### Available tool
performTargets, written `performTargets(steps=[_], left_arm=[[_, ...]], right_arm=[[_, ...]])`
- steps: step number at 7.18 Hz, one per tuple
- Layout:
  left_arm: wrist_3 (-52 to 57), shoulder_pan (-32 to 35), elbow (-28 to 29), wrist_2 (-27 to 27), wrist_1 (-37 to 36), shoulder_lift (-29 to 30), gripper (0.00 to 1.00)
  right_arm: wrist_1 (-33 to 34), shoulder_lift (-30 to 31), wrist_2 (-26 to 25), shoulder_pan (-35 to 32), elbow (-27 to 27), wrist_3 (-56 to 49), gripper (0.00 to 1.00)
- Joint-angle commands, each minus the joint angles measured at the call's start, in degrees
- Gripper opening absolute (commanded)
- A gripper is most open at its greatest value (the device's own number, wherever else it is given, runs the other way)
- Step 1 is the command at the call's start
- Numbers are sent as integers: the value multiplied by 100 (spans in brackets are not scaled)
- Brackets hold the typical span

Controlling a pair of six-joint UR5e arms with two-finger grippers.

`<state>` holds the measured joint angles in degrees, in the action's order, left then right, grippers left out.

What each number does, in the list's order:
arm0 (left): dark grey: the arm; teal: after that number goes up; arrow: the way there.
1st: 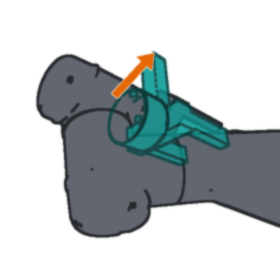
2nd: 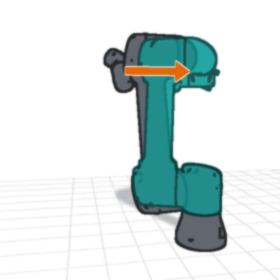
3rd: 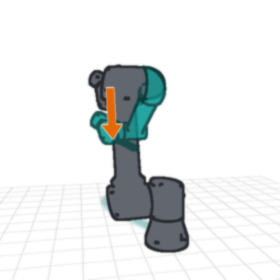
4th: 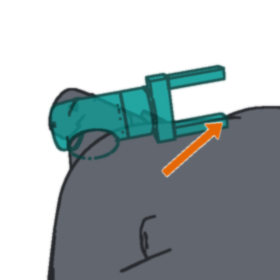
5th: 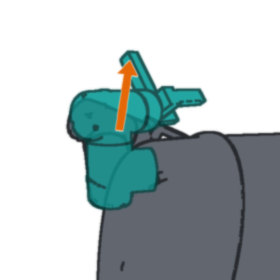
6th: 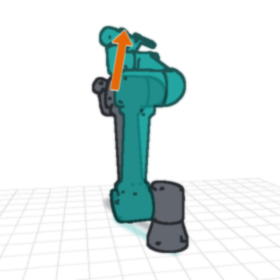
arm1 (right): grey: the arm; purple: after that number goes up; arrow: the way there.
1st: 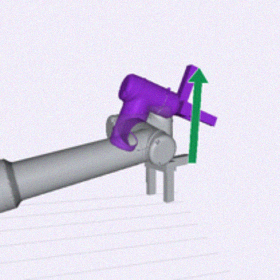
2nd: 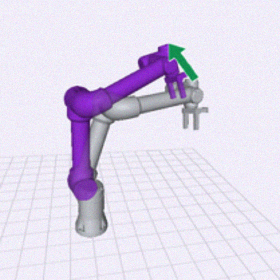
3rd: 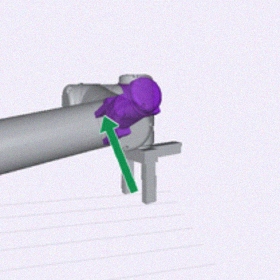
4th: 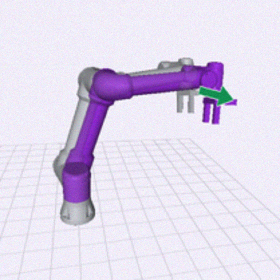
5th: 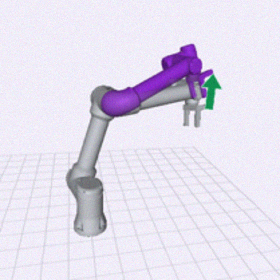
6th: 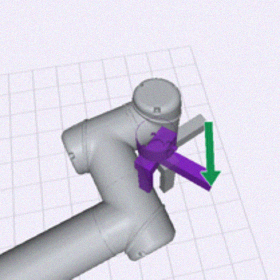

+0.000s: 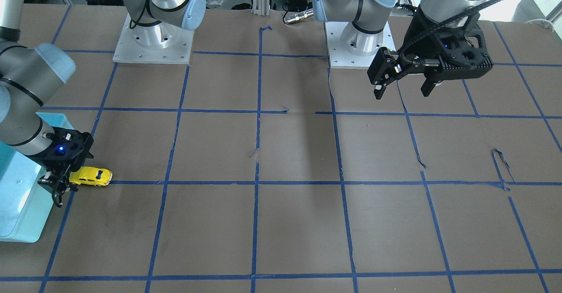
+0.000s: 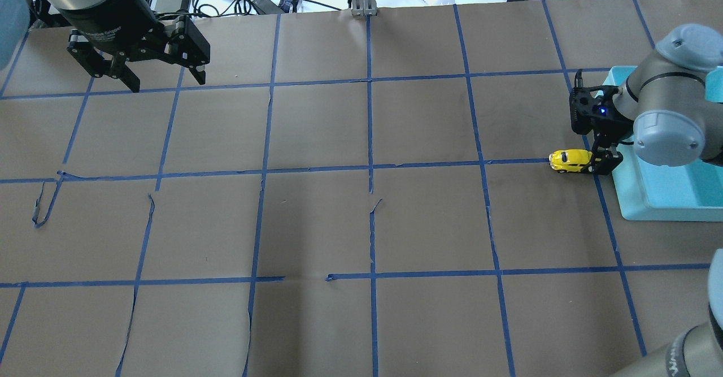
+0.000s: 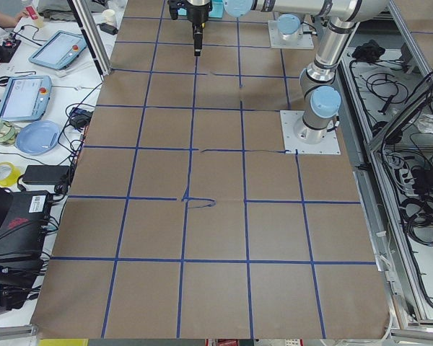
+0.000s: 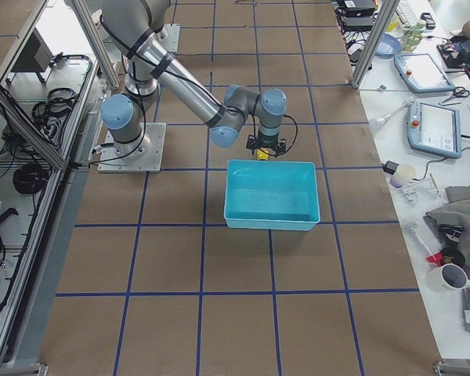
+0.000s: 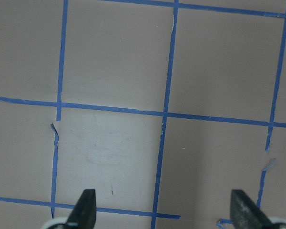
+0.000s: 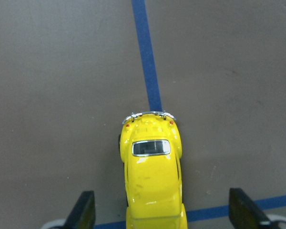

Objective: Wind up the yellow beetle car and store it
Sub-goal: 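Close the right gripper on the yellow car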

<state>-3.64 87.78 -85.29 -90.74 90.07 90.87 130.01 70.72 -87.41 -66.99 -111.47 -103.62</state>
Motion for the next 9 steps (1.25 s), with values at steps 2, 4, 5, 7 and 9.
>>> performTargets(steps=[2, 4, 5, 7, 9], left_arm=[[29, 2, -14, 21, 1, 1, 100], [47, 37, -40, 21, 1, -16, 100], [56, 37, -49, 21, 1, -25, 100], [65, 37, -58, 21, 1, -34, 100], [65, 46, -67, 12, 1, -43, 100]], right_arm=[[208, -58, -31, 2, -138, 17, 67], [244, -58, -31, 2, -138, 17, 32], [253, -49, -22, 2, -138, 26, 30], [227, 3, 48, -50, -86, 52, 30], [69, 178, 161, -121, 185, 113, 30]])
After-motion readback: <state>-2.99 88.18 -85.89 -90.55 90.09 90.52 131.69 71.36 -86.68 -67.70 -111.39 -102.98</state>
